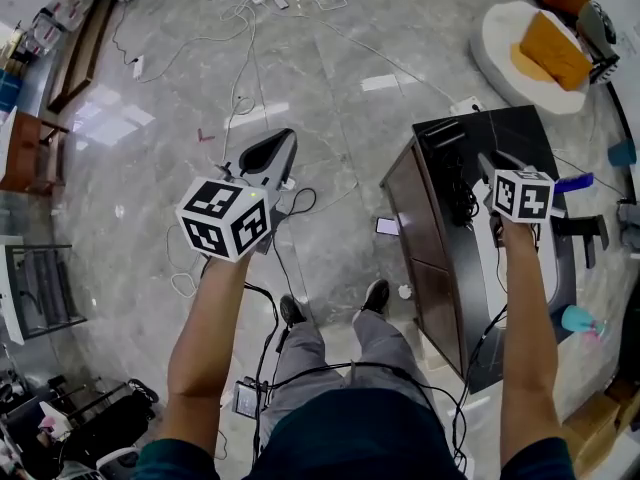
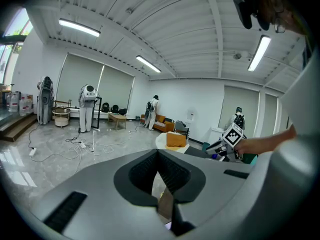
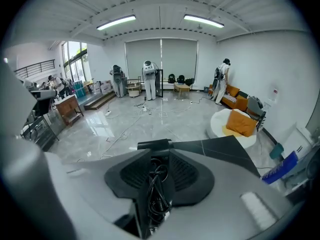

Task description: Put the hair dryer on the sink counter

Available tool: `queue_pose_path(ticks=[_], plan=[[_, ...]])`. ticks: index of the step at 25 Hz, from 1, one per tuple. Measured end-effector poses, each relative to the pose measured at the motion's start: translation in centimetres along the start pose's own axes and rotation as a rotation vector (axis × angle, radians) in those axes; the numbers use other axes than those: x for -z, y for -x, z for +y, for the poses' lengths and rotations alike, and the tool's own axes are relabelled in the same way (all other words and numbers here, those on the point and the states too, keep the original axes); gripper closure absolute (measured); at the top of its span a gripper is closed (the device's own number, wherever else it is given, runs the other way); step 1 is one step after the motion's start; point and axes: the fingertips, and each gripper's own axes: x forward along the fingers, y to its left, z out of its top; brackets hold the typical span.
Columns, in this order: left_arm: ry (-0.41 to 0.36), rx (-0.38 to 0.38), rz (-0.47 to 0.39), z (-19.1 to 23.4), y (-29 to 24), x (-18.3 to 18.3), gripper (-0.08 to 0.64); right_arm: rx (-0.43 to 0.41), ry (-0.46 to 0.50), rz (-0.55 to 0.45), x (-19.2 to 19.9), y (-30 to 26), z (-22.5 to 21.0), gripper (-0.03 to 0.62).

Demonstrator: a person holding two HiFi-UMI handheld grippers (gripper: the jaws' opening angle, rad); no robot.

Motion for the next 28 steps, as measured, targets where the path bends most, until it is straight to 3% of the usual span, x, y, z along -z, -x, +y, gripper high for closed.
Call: queue_pose_path(ticks=[14,28], plan=[[0.026,-0.031,-0.009,2.7,3.0,-1.2,0.554,0.006,-0.059,-0.085,-4.2,2.7,1.7,0.534],[0.049,-0.051,-0.025,4.6,5.4,-2.1,0.554,-0.016,-0.084,-0.13,-6.7,4.2,4.3,0.549]])
